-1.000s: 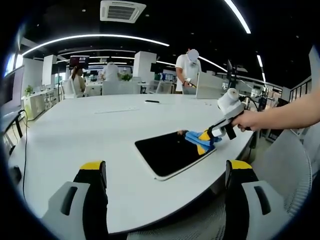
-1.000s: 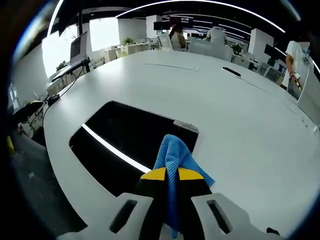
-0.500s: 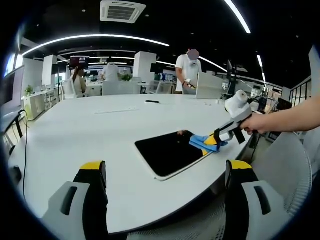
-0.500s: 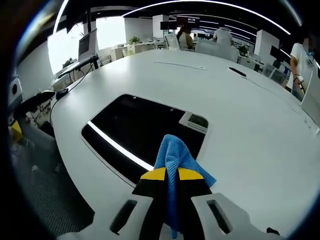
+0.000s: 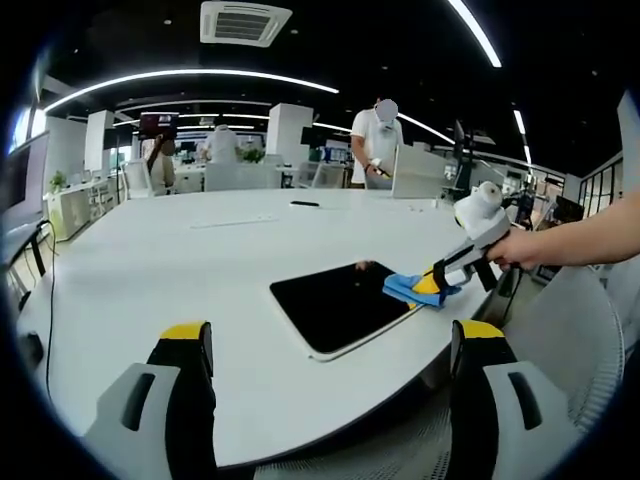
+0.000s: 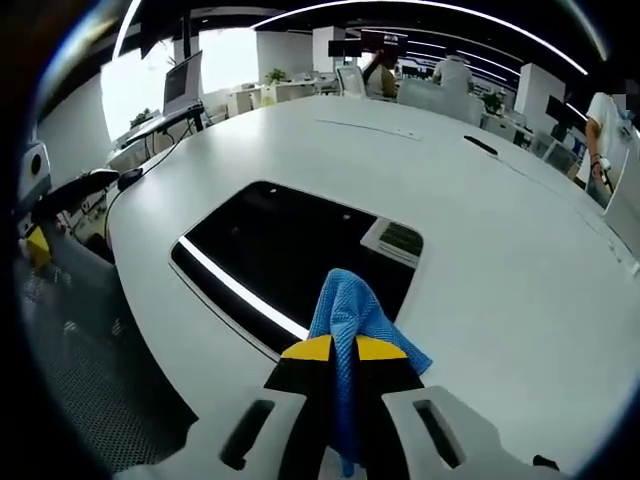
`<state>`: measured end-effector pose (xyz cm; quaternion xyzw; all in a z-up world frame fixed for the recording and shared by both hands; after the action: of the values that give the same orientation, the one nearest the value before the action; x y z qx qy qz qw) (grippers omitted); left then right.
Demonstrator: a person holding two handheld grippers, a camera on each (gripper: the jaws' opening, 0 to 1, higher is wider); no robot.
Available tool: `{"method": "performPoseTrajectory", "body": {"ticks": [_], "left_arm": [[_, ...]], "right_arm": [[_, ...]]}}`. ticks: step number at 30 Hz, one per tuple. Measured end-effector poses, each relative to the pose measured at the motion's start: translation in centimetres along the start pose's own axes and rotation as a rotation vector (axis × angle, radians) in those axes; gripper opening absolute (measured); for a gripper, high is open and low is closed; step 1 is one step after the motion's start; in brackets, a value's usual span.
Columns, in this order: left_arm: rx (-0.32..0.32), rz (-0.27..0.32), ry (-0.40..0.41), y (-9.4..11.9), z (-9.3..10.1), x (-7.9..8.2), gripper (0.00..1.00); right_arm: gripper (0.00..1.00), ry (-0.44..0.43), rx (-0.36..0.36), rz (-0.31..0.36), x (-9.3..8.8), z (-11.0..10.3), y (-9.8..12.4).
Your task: Wipe the mirror surface with the cleaning cloth until all visible marks leave the cleaned area.
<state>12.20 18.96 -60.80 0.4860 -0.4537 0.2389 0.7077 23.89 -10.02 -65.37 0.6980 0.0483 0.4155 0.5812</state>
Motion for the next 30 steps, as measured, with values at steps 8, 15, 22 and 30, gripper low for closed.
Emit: {"method": "performPoseTrajectory", "body": {"ticks": [8,15,22,30], "left_arm": [[-0.002,0.002,-0.002,0.0,0.0,0.0,0.97],[-0.003,-0.001,-0.001,0.0,0.1,0.0,0.97],[-0.004,0.000,-0.001,0.0,0.1,0.0,0.97],[-0.007,0.000,-0.001,-0.1,0.0,0.0,0.97]], "right_arm": [[0.01,-0.002,-0.002,0.004,0.0,0.1,-0.1],[0.01,0.010,-0.008,-0.005,0.0,0.2,-0.1],[0.01,0.017,0.008,-0.005,0.2,-0.1,-0.3],[0.01,0.050,0.028,-0.004,1.1,0.0,-1.8]]}}
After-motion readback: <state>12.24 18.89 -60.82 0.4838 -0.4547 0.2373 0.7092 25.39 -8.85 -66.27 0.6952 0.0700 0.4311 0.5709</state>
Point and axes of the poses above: the point that each gripper's makers call its tool centre point, and the gripper's own axes: y roughly backward along the fingers, z roughly to its right, x roughly out of its top, the point moved 10 cm from there along y, roughly backward along the fingers, and after that the axes turned 12 degrees about -z, right-handed, at the moved point
